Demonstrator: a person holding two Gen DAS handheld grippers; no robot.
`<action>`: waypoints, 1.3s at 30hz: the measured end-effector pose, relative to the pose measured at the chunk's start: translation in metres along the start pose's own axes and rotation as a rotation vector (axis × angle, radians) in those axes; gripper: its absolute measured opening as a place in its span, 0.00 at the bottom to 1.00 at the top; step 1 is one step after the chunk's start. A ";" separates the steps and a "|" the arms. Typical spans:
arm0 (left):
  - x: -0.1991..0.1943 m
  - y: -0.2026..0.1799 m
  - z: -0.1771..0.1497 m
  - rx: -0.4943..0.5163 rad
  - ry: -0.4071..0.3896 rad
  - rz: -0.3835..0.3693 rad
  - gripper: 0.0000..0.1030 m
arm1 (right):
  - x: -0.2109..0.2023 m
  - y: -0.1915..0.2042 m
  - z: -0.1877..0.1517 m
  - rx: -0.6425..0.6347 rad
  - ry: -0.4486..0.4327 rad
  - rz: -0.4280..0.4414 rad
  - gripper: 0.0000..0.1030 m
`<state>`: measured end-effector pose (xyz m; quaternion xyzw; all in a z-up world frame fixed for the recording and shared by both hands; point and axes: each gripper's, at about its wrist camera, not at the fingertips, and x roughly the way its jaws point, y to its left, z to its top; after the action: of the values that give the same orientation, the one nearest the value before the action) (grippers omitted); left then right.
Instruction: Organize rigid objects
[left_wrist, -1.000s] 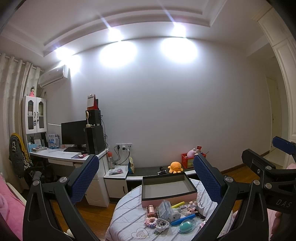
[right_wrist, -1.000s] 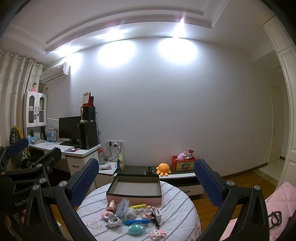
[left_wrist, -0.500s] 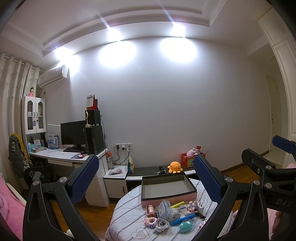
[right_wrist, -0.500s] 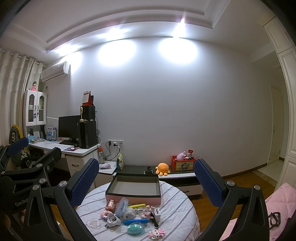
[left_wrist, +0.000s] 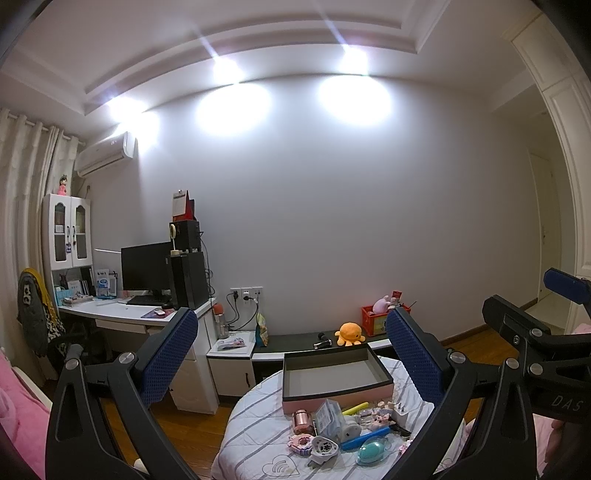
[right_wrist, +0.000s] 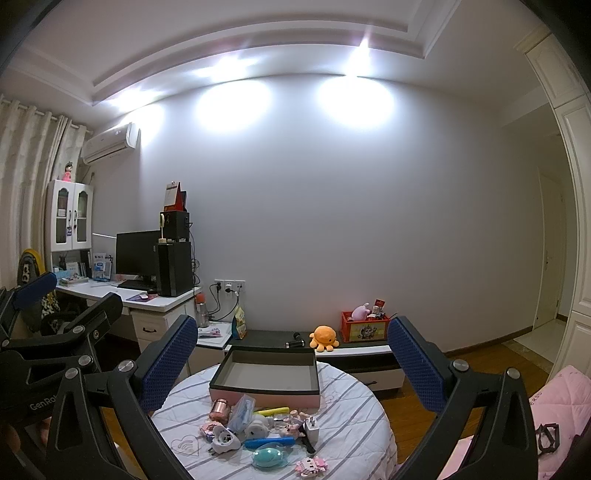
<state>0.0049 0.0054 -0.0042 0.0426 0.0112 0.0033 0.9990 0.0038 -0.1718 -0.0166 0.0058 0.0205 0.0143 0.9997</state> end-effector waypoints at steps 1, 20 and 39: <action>0.000 0.000 0.000 0.001 -0.001 0.000 1.00 | 0.000 0.000 0.000 -0.001 0.000 0.000 1.00; 0.035 -0.007 -0.041 0.021 0.058 -0.038 1.00 | 0.028 -0.007 -0.026 0.015 0.070 0.010 1.00; 0.158 -0.011 -0.216 -0.027 0.458 -0.133 1.00 | 0.136 -0.042 -0.185 0.094 0.411 -0.016 1.00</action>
<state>0.1578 0.0136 -0.2241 0.0267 0.2403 -0.0526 0.9689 0.1330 -0.2076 -0.2074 0.0491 0.2245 0.0060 0.9732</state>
